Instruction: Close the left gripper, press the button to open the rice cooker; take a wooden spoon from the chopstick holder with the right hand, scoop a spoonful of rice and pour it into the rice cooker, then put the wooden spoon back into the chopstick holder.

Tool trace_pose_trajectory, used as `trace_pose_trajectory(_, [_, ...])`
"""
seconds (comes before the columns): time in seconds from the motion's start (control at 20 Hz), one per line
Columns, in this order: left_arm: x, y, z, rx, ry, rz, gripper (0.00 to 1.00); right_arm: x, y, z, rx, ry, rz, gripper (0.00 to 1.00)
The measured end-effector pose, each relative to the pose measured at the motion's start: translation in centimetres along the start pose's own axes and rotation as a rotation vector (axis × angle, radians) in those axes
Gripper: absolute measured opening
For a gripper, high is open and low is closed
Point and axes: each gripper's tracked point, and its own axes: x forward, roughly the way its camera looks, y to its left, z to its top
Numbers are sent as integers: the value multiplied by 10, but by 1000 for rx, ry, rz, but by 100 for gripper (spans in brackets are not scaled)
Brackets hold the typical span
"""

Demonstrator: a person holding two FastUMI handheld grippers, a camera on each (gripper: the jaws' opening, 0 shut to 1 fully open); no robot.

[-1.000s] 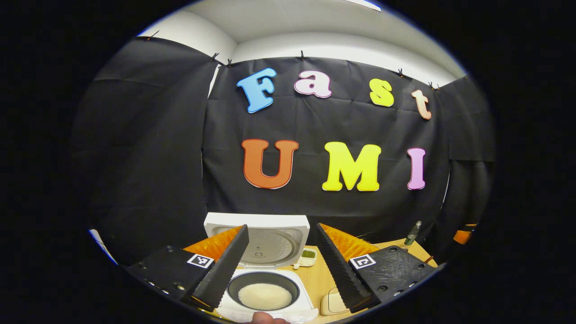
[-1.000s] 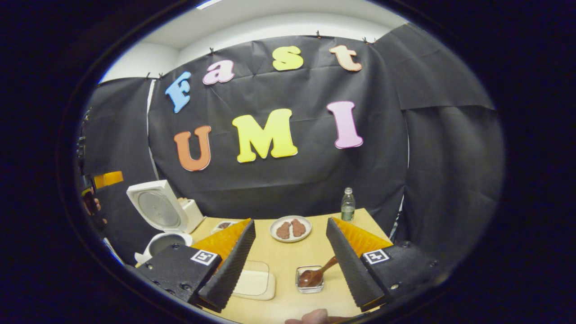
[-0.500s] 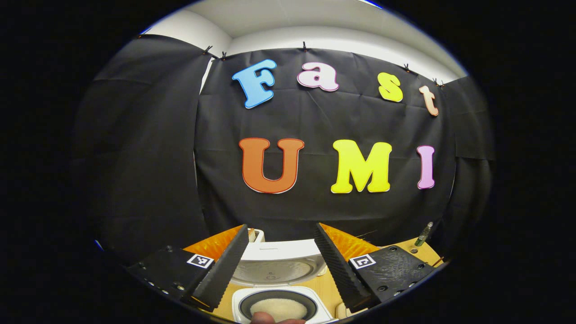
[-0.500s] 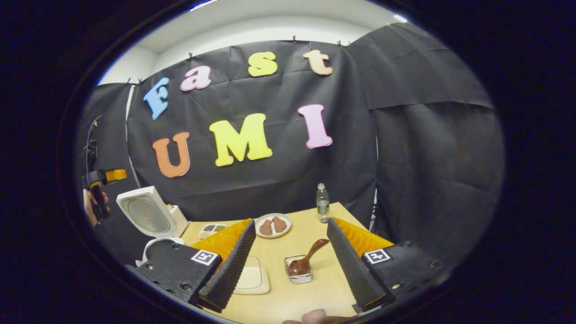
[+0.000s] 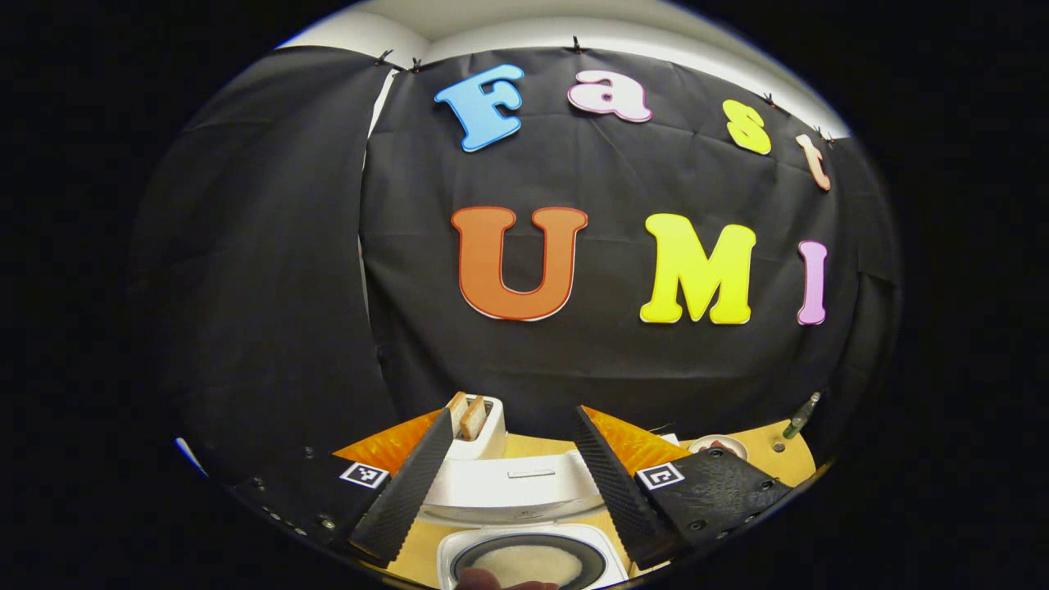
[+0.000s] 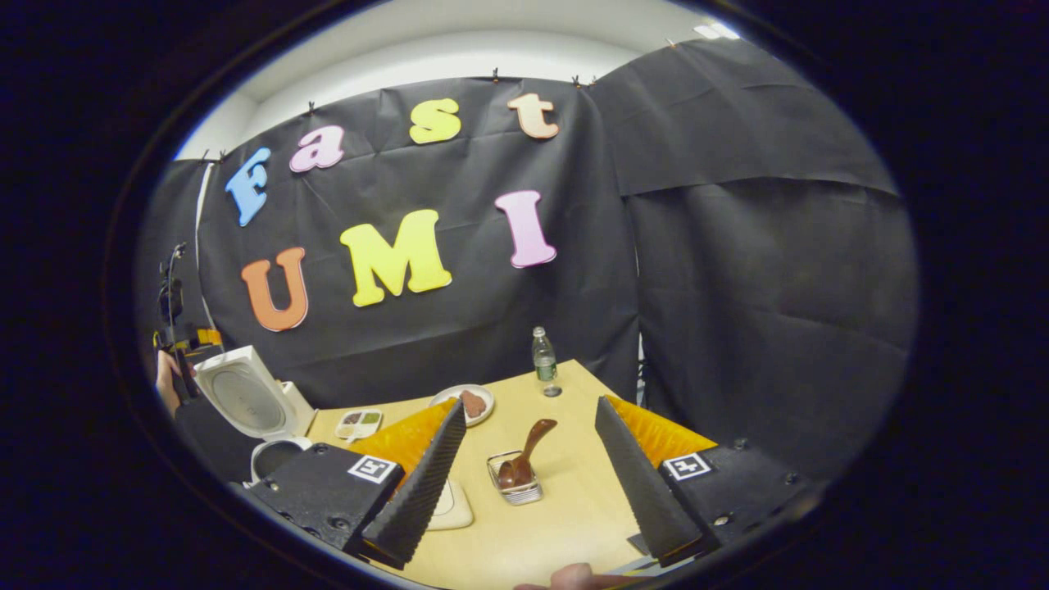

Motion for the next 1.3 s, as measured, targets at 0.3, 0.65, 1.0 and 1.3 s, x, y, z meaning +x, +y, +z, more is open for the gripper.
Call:
trace_pose_trajectory(0.3, [14, 0, -16, -32, 87, -10, 96, 6, 6, -7, -9, 25, 16, 100])
trace_pose_trajectory(0.65, [-21, -7, -34, -49, 197, -17, 97, 18, 21, -16, -9, 56, 86, 100])
trace_pose_trajectory(1.0, [-104, -28, -99, -145, 384, -105, 96, 17, 41, -35, 12, 113, 193, 99])
trace_pose_trajectory(1.3, [-154, -39, -169, -183, 502, -116, 97, 4, 59, -48, -59, 141, 261, 100])
